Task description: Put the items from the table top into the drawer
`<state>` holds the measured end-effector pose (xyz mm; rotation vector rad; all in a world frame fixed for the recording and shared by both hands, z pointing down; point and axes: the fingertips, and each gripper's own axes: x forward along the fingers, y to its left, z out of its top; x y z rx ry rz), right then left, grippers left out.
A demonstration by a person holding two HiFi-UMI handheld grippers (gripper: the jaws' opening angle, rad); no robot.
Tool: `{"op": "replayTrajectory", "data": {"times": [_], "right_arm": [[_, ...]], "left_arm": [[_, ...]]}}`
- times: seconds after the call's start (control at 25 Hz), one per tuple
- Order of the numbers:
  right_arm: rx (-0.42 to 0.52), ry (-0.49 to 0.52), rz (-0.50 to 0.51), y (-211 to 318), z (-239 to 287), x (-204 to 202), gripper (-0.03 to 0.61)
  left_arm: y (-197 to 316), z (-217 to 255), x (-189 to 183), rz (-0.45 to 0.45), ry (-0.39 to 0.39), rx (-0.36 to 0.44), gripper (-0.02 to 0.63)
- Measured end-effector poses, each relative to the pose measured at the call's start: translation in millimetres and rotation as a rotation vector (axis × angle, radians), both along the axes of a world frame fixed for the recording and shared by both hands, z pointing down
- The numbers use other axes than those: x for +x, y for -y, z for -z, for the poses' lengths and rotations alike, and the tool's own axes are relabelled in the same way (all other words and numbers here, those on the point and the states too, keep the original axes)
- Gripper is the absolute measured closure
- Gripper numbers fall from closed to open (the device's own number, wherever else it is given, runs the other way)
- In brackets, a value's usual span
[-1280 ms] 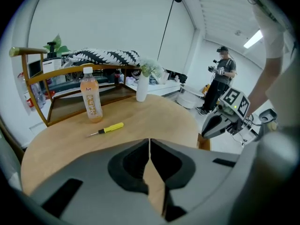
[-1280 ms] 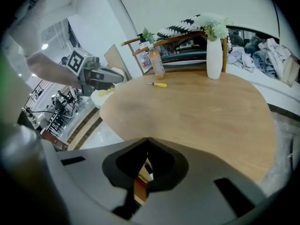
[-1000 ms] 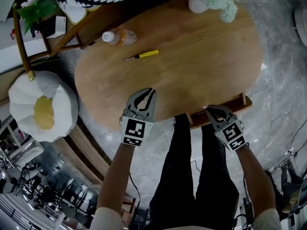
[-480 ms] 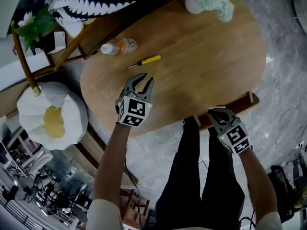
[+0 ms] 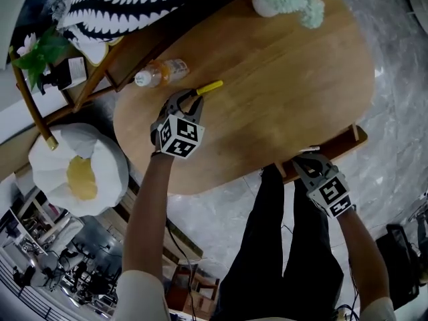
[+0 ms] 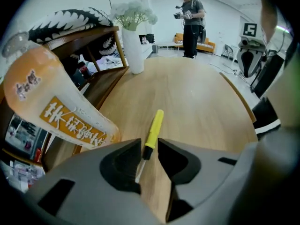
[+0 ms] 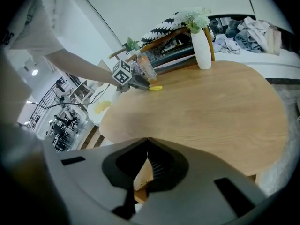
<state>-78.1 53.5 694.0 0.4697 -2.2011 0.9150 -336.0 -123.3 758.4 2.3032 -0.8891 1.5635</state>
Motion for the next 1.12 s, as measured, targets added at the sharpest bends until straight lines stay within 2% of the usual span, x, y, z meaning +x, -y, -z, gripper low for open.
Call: {"op": "replayTrajectory", "data": {"times": [0.12,0.32,0.4,0.6,0.8,0.96,1.12], "right_arm": [[-0.023,-0.012,0.019,-6.8,-3.6,-0.4,0.558],[-0.044,-0.015,0.026,-9.6,-6.5,-3.3,0.558],[-0.040,-0.007,0.018,-8.1,-8.0,-3.5,0.558],[-0.026,0.004,0.013,-2.9,-7.8,0.7,0.558],[-0.037,-0.029,0.030,-6.0,-9.6,17.1,0.558],[-0.009,-0.012,0.015,-4.2,-6.0,25.4,0.558],[-0.033,-0.037,0.037,-14.0,-5.5,40.4,0.558]], "left_arm": [[3.1,-11.2,-2.5,-0.044,0.026,-0.041,0.491],[-0.6,-23.7,-2.3,-0.063,0.019,-0.117,0.504],[-2.1,-23.9,-0.8,-0.062,0.018,-0.117,0.526],[-8.9,-18.9,5.3,-0.035,0.001,-0.105,0.529],[-17.0,-9.5,18.0,0.004,-0.034,-0.106,0.529],[-25.9,1.0,38.3,0.015,-0.058,-0.098,0.529],[-37.3,8.7,66.6,0.014,-0.086,-0.092,0.529]]}}
